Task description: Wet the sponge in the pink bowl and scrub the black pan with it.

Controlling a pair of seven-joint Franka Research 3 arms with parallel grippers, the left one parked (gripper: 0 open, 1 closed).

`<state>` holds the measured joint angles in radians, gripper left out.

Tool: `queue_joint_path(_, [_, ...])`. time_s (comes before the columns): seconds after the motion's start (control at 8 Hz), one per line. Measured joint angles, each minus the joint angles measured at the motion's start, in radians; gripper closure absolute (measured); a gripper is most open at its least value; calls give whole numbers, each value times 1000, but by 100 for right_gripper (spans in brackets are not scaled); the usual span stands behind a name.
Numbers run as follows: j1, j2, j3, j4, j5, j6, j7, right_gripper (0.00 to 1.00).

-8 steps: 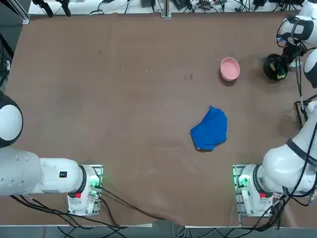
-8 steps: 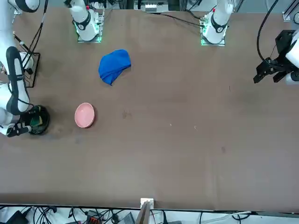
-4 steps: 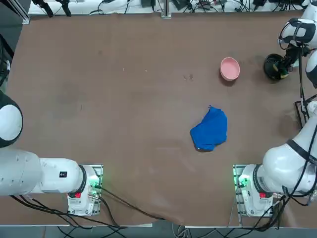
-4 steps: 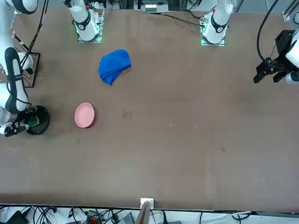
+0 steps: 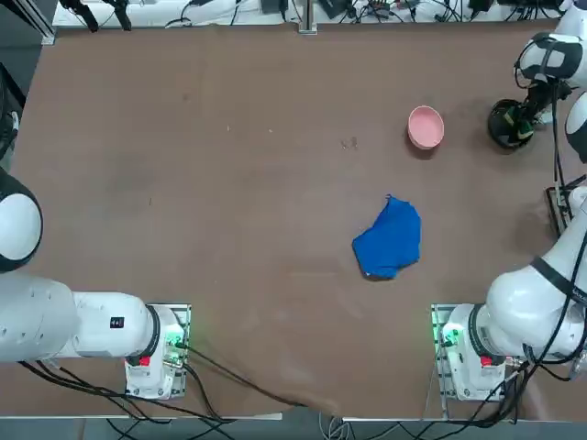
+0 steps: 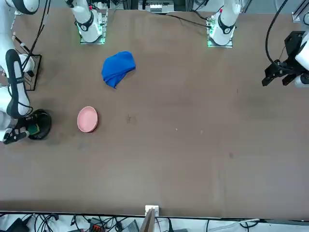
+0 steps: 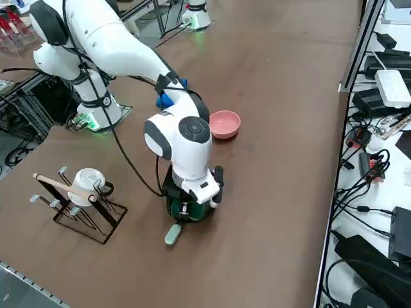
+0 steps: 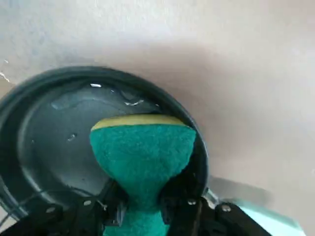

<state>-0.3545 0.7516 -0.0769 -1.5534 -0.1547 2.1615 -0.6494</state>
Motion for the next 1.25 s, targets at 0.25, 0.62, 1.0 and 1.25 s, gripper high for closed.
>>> queue_joint_path(0.25, [22,0,2,1,7,-17,5,62])
queue_joint_path(0.62, [32,0,2,10,7,-118,6,62])
queue_joint_path(1.0, [26,0,0,11,7,-172,-12,62])
queue_joint_path(1.25, [4,1,-3,11,8,-174,-54,62])
